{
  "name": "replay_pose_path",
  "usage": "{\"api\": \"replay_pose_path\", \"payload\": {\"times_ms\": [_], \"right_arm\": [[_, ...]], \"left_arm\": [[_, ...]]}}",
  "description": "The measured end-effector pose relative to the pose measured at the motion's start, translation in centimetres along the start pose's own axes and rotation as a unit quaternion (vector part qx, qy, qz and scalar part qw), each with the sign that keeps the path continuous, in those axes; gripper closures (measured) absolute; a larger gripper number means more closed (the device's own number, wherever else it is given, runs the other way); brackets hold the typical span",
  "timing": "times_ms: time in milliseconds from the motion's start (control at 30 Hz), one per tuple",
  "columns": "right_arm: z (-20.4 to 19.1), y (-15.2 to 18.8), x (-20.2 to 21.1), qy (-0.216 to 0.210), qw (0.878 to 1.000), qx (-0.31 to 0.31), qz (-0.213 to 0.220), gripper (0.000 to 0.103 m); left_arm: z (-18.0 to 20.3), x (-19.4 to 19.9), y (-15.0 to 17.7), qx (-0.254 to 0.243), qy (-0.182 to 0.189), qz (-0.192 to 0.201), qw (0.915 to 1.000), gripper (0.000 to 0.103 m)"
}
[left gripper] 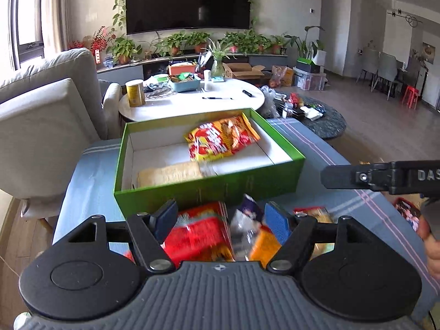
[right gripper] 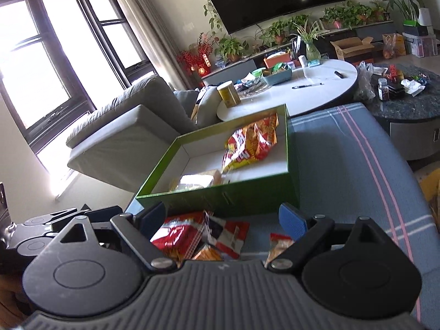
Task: Organize snacks
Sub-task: 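Reach the right gripper to the green curl snack bag and grasp it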
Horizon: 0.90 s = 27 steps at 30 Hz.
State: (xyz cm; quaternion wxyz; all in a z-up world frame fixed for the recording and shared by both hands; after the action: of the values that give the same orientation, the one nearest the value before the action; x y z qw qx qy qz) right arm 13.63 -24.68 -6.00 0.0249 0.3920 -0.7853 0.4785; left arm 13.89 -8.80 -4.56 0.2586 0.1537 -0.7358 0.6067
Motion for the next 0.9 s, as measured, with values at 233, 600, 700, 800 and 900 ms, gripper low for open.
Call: {"api": "replay_pose_path", "payload": {"times_ms": [233, 600, 700, 800, 900], "right_arm": [[0.6, 3.0, 0.2, 0.004, 1.000, -0.007, -0.027, 0.024], [0.6, 6.4, 1.0, -0.021, 0.998, -0.007, -0.055, 0.023], [0.7, 7.2, 1.3, -0.022, 0.998, 0.002, -0.064, 0.023], [1.0, 7.4, 1.5, -0.021, 0.998, -0.004, -0.065, 0.023], [1.4, 7.7, 1.7, -0.019, 0.998, -0.009, -0.067, 0.023]], "left_arm": [[1.1, 1.8, 3.2, -0.014, 0.024, -0.017, 0.9995, 0.036], [3.8, 4.3, 6.3, -0.033, 0.071, -0.027, 0.9966, 0.036], [5.0, 4.6, 7.1, -0.047, 0.086, -0.036, 0.9946, 0.035], [6.2, 4.5, 8.0, -0.062, 0.093, -0.053, 0.9923, 0.036], [6.7, 3.9, 8.9, -0.066, 0.091, -0.079, 0.9905, 0.036]]}}
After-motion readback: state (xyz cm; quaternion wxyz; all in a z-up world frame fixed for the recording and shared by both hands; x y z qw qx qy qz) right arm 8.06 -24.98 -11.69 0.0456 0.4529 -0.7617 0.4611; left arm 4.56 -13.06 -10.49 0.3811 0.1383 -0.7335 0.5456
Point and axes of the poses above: each gripper's, at about its wrist camera, not at the fingertips, and x roughly against the way its jaws point, z to its right, y to its underside, the point moved 8 cm from there along -x, roughly the way its jaws point, and after that the axes turned 14 degrees about -y, right-handed, at the moved point
